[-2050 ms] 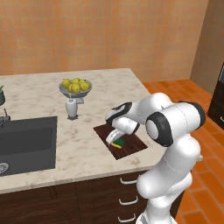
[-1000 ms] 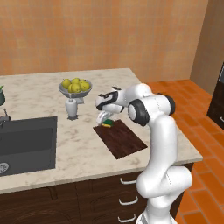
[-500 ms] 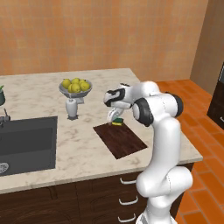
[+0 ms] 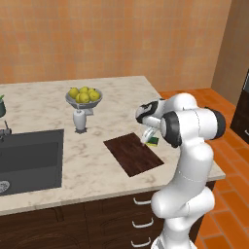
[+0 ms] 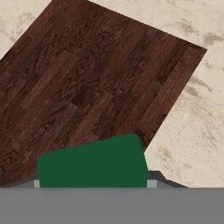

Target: Pick up the sponge from the counter and clean the cutting board by briefly scrubbing or pressing down on the cutting board. Once finished, release the sponge.

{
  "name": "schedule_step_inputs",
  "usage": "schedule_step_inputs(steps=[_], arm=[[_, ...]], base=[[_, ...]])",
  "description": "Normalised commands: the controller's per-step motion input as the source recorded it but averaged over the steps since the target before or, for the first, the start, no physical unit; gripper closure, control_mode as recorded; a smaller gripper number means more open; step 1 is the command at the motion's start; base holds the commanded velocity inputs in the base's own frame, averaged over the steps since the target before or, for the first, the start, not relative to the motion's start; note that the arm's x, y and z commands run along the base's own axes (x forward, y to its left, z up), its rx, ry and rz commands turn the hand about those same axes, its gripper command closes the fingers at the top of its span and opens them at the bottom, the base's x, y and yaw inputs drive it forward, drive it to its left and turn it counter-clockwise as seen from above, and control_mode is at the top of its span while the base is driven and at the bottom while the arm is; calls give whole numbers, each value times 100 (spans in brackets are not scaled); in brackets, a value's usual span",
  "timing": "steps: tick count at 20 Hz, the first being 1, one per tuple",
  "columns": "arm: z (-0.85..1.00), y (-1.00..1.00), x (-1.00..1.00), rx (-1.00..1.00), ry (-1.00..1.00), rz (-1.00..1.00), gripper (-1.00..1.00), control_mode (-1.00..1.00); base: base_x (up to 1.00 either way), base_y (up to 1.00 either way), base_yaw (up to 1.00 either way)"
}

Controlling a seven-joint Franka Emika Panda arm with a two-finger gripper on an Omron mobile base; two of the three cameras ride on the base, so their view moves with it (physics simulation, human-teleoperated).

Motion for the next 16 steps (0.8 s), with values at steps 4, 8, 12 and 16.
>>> schedule_step_inputs(steps=[4, 8, 12, 16], arm=[[0, -86, -41, 0, -3, 0, 100, -100], [0, -84, -4, 0, 0, 0, 100, -100], [-1, -61, 0, 0, 3, 1, 100, -100], [-11, -20, 4, 0, 9, 4, -100, -100]], base=[[0, 0, 0], [0, 0, 0], [0, 0, 0], [0, 0, 0]])
